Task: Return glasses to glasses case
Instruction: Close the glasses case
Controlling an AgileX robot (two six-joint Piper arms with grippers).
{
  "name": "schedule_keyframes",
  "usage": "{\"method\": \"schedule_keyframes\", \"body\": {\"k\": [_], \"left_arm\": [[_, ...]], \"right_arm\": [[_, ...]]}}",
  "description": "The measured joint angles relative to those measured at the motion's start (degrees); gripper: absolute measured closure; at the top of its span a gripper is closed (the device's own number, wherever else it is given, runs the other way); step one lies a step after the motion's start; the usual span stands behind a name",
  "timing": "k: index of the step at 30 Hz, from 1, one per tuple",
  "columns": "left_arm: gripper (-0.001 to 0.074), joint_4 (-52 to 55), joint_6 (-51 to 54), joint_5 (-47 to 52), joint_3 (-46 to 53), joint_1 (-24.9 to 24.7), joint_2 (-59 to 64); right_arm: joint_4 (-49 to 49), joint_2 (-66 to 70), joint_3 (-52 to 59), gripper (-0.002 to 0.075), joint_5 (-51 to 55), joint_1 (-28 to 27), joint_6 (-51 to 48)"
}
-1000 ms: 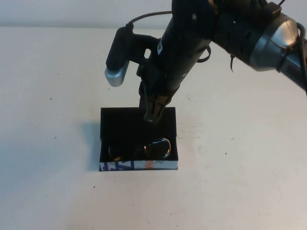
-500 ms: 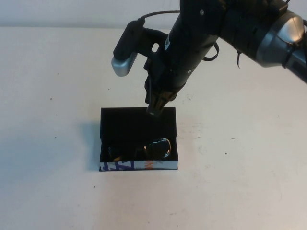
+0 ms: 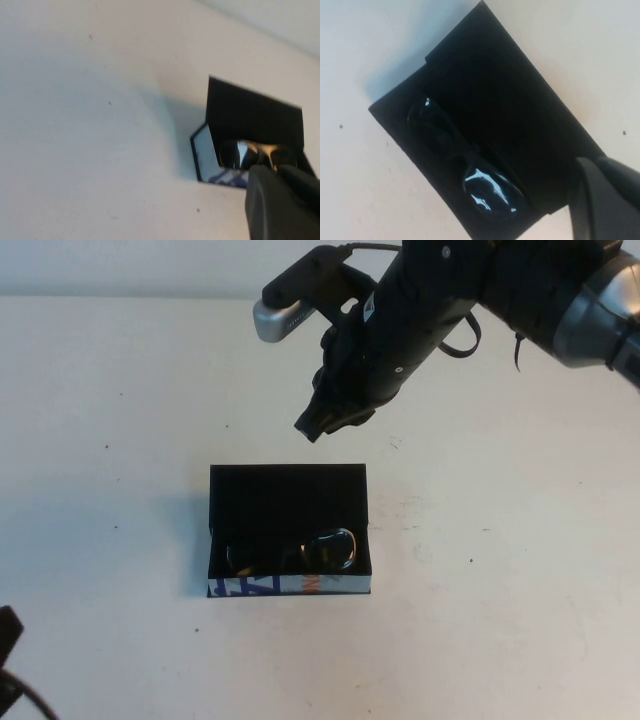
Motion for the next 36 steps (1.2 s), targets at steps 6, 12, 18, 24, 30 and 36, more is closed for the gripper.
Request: {"method": "schedule_keyframes", "body": {"k": [6, 12, 18, 24, 30, 36], "left_arm": [[0.0736, -7.4, 17.3, 1.4, -7.9, -8.3, 22.8], [0.0736, -23.0, 40.2, 1.2, -13.4, -13.8, 42.3], [0.0736, -32.4, 56.4, 7.9, -19.8, -13.7, 57.8], [0.0736, -43.7, 70.2, 7.3, -22.5, -13.7, 65.0], [0.0736, -63.9, 92.4, 5.6, -22.3, -13.7, 68.1], [0.0736, -71.3, 103.2, 4.9, -22.3, -13.7, 72.9]], "right_arm": [[0.4, 0.0, 0.0, 0.0737, -1.0, -0.1, 3.6], [0.9, 0.1, 0.0, 0.0737, -2.8, -1.5, 6.4], [1.6, 2.0, 0.0, 0.0737, -2.8, -2.1, 6.7], [2.3, 3.5, 0.0, 0.0737, -3.5, -2.1, 6.9], [2.7, 4.8, 0.0, 0.0737, -8.5, -2.8, 8.8], [5.3, 6.9, 0.0, 0.0737, -11.5, -5.1, 9.6]]}}
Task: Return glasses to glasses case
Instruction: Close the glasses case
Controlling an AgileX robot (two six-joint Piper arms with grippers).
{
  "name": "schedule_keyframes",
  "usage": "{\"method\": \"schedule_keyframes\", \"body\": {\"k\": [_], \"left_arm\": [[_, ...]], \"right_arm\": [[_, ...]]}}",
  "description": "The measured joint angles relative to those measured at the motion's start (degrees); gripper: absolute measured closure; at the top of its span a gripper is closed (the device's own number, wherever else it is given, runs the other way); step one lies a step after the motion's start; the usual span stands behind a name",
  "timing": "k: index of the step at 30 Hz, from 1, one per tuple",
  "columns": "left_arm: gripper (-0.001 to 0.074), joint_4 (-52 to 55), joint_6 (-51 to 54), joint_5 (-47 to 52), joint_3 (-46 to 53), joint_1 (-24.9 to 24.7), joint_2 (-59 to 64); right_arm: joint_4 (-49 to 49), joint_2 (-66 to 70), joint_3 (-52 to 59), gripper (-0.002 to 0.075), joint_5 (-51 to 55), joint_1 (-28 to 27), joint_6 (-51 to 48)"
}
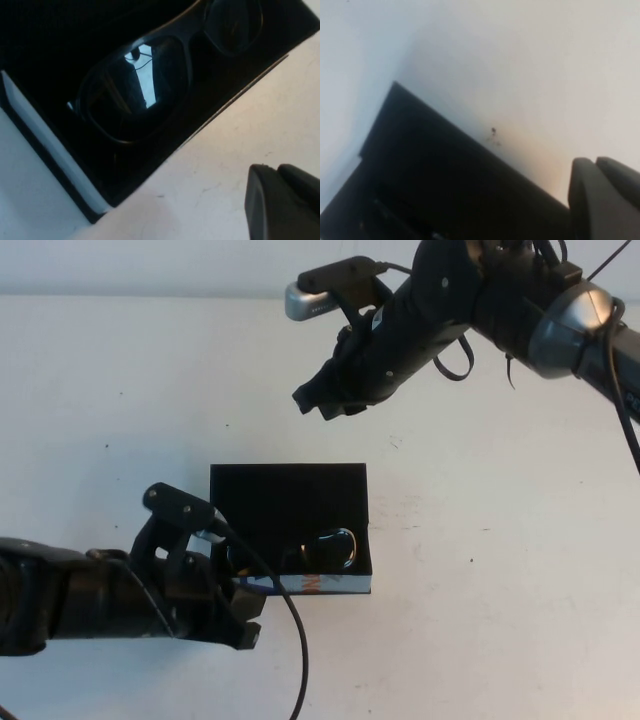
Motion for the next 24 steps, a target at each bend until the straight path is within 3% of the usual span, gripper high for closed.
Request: {"method": "schedule_keyframes", "body": {"k": [7, 24], "left_arm": [[0.0736, -7.1, 9.7, -0.3, 0.0, 0.0, 3.6], [0.0736, -8.1, 14.1, -0.2, 0.0, 0.0, 7.6]], "right_arm": [[1.4, 2.4, -0.2, 0.0737, -2.1, -1.0, 0.1], [2.4, 16.0, -17.8, 0.0737, 1.7, -1.1, 0.2]]}}
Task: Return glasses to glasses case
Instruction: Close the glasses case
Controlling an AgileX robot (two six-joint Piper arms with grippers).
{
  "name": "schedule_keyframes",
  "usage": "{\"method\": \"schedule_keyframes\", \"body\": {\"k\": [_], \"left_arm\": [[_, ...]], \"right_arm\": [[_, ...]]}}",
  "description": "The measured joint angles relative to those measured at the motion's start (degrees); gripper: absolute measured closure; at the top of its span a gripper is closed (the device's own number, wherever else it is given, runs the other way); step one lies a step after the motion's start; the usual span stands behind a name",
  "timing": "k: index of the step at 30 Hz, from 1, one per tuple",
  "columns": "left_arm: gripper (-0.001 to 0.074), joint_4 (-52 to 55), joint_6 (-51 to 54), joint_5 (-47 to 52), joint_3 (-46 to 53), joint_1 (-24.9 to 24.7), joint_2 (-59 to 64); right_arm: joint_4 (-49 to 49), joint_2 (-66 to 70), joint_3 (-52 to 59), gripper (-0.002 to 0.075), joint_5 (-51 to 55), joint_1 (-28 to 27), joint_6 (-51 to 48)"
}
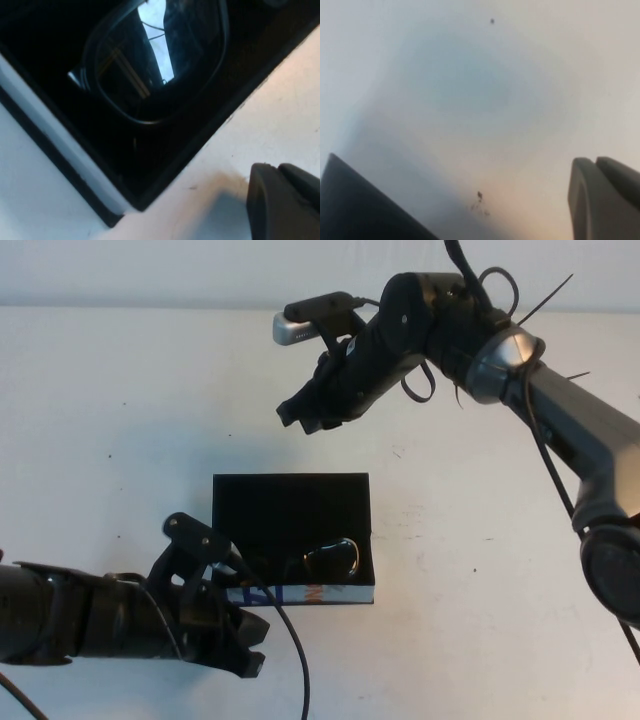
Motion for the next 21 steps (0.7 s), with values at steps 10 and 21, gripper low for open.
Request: {"method": "schedule_keyframes", "body": {"k": [10, 21], "left_arm": [[0.0736, -0.1, 0.5, 0.0, 0.0, 0.0, 0.0], [0.0736, -0.2, 0.7, 0.0, 0.0, 0.0, 0.0]], "right_arm": [[1.2, 4.1, -2.1, 0.0737, 8.0, 0.0, 0.0], [5.5, 4.0, -4.2, 0.0737, 13.7, -0.1, -1.3]]}}
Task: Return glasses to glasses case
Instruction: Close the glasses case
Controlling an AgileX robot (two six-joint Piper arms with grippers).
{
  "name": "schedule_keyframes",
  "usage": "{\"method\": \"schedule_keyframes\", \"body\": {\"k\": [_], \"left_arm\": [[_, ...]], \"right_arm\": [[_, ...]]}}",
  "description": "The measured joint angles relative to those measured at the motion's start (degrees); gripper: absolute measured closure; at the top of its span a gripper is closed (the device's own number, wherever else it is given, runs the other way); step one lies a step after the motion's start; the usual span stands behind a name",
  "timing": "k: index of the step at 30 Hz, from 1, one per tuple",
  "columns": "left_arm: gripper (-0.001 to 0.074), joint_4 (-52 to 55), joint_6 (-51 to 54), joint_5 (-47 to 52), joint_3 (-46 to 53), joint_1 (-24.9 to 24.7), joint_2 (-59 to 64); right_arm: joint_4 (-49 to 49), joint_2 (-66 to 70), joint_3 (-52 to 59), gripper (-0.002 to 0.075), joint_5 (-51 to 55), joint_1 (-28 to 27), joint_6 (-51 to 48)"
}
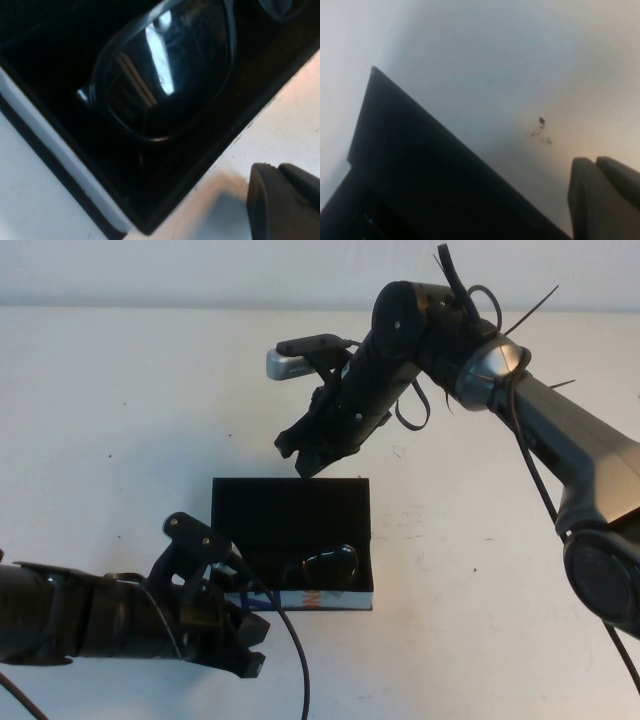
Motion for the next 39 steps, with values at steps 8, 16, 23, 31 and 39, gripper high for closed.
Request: {"method": "schedule_keyframes", "body": {"k": [8, 16, 23, 31, 39], "left_arm": [[0.0736, 0.0, 0.0, 0.0, 0.0, 0.0, 0.0], [0.0736, 0.0, 0.0, 0.0, 0.0, 0.0, 0.0], [0.0736, -0.1, 0.0, -0.4, 0.0, 0.0, 0.0], [0.0736, -0.1, 0.0, -0.5, 0.0, 0.0, 0.0], [0.0736, -0.1, 0.0, -0.6, 0.0, 0.0, 0.0]], "right_arm": [[0.8, -0.9, 0.0, 0.0737, 0.2, 0.0, 0.8], [0.9, -1.0, 0.0, 0.0737, 0.3, 0.7, 0.9], [1.0, -1.0, 0.0, 0.0737, 0.3, 0.9, 0.9], [1.1, -3.8, 7.2, 0.0737, -0.5, 1.0, 1.0], [1.6, -8.8, 10.6, 0.0737, -0.1, 1.3, 1.0]]}}
